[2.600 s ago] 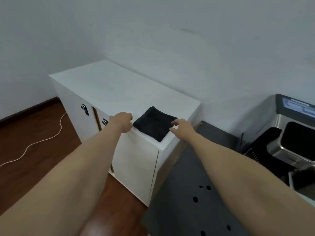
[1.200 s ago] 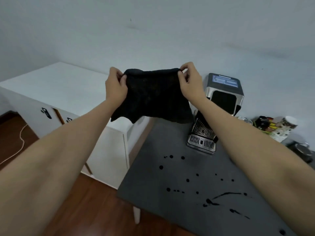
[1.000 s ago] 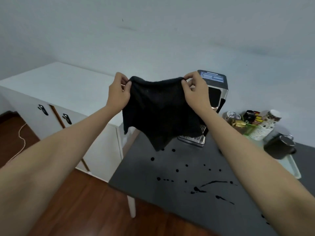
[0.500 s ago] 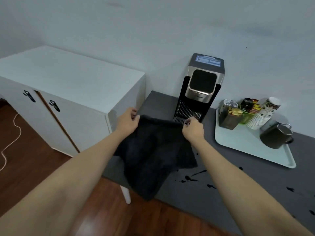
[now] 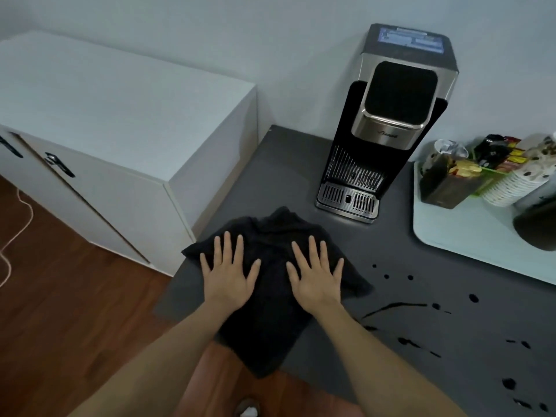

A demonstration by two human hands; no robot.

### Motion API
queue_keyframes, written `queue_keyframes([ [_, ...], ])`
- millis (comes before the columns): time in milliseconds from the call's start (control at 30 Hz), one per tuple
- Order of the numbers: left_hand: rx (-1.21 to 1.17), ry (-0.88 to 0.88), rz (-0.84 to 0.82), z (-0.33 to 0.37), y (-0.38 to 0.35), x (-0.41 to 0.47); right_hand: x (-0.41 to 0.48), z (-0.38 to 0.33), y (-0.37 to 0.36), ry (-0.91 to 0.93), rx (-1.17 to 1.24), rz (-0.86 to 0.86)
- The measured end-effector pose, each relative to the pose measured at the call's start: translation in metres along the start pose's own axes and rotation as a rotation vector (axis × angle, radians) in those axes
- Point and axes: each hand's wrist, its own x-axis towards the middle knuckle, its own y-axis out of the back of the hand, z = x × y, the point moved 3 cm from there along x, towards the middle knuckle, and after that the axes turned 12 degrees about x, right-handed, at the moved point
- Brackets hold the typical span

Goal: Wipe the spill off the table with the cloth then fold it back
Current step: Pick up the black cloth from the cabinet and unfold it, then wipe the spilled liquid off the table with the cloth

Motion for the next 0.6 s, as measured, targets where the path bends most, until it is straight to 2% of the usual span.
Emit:
queue_keyframes([
  [200,0.019,-0.087,-0.017,0.028,0.003,0.038,0.005,0.010,0.004,0.021,0.023,0.064],
  [467,0.012,-0.408,-0.052,0.120,0.003,0.033,-0.024,0.092,0.041,-0.225,0.028,0.176],
  [600,0.028,-0.463,-0.105,0.139,0.004,0.025,-0.035,0.103,0.051,-0.249,0.023,0.133],
])
